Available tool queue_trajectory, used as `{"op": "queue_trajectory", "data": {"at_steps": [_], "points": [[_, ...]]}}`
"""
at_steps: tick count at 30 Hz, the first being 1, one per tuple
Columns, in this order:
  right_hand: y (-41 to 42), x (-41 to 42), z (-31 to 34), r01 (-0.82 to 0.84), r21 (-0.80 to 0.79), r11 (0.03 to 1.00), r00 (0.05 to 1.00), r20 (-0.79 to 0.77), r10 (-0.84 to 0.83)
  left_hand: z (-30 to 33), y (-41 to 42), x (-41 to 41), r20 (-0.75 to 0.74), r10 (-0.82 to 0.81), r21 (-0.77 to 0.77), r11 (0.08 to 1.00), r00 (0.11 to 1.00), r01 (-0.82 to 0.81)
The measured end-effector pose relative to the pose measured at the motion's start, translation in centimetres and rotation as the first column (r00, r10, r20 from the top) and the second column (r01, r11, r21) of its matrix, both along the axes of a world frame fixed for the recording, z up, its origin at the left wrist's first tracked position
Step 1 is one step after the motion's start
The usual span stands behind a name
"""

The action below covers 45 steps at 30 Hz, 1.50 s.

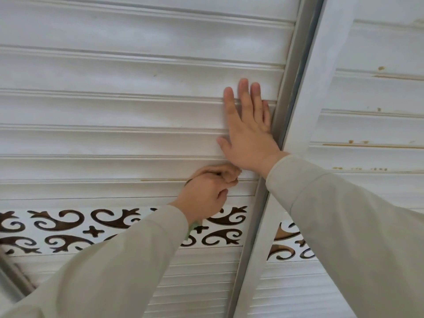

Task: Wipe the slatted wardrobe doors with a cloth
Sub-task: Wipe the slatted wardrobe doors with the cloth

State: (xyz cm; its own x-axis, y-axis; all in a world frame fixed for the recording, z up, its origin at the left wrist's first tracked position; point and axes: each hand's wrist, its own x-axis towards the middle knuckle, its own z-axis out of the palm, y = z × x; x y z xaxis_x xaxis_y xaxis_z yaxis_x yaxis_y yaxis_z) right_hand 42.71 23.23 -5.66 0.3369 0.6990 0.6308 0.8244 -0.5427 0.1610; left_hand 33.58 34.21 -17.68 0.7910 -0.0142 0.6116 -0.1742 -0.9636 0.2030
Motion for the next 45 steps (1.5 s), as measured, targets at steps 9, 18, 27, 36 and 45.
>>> {"op": "queue_trajectory", "data": {"at_steps": [9, 18, 27, 36, 45], "points": [[-0.8, 0.2, 0.2, -0.014, 0.006, 1.0, 1.0, -0.015, 0.014, 1.2, -3.7, 2.9, -0.092, -0.009, 0.059, 0.998, 0.996, 0.015], [0.2, -0.5, -0.8, 0.003, 0.174, 0.985, 1.0, -0.005, -0.002, -0.2, 6.0, -7.1, 0.043, 0.222, -0.32, 0.927, 0.974, -0.197], [2.0, -1.9, -1.1, 0.088, 0.285, 0.955, 0.994, -0.09, -0.065, 2.3, 3.0, -3.5, -0.196, 0.14, -0.289, 0.938, 0.971, -0.193], [3.3, -1.3, -2.0, 0.144, 0.432, 0.89, 0.99, -0.071, -0.125, 2.0, 5.9, -7.1, -0.214, 0.174, -0.512, 0.818, 0.961, -0.262], [5.3, -1.6, -2.8, 0.133, 0.538, 0.833, 0.991, -0.085, -0.103, 2.5, 12.1, -14.2, -0.187, 0.302, -0.857, 0.415, 0.935, -0.305]]}}
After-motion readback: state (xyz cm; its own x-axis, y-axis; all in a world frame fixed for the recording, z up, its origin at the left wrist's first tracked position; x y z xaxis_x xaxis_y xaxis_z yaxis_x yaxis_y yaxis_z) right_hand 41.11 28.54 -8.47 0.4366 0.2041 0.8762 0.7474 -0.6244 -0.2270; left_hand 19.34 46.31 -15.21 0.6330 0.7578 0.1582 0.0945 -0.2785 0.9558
